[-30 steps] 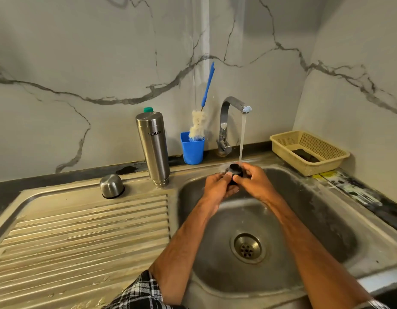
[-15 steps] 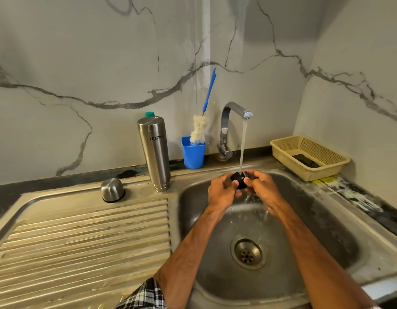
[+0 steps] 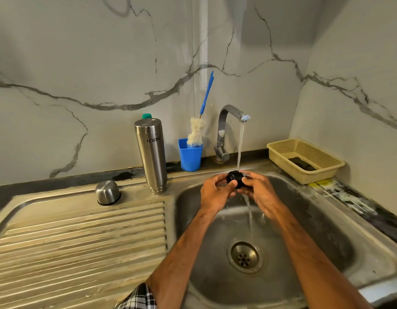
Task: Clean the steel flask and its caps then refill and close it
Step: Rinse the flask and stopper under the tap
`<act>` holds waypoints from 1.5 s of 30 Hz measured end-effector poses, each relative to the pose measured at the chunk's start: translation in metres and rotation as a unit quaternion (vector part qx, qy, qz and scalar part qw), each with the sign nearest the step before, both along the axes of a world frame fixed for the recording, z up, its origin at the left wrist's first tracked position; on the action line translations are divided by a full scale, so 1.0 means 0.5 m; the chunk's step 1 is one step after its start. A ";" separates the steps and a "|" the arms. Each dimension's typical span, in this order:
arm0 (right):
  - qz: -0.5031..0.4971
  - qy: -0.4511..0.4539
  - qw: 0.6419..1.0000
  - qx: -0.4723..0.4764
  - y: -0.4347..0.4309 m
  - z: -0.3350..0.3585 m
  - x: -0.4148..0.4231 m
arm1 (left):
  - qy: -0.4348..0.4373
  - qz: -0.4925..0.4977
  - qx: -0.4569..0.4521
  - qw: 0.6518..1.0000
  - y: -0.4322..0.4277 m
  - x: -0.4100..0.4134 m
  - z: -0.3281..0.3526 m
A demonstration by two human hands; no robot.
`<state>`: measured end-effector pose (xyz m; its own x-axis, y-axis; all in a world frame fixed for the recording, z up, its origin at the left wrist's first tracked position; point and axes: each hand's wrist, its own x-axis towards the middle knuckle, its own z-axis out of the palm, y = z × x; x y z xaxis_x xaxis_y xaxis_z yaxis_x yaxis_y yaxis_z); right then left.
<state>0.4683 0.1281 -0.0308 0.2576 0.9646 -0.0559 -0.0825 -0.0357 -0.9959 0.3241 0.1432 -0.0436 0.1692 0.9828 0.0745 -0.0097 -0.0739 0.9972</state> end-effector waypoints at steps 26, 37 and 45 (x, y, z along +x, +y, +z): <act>-0.057 -0.058 0.996 0.022 -0.001 -0.016 -0.021 | -0.002 0.036 0.000 0.999 0.019 -0.017 -0.023; -0.028 0.108 0.994 0.001 0.000 -0.021 -0.005 | 0.047 -0.023 -0.094 0.994 -0.006 -0.001 -0.006; 0.004 -0.015 1.000 -0.017 -0.001 -0.029 0.002 | 0.022 0.037 -0.004 0.999 -0.002 -0.001 0.000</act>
<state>0.4692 0.1277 -0.0451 0.2518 0.9644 -0.0809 -0.0523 -0.0699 -0.9962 0.3238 0.1422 -0.0435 0.0995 0.9932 0.0601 0.0400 -0.0644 0.9971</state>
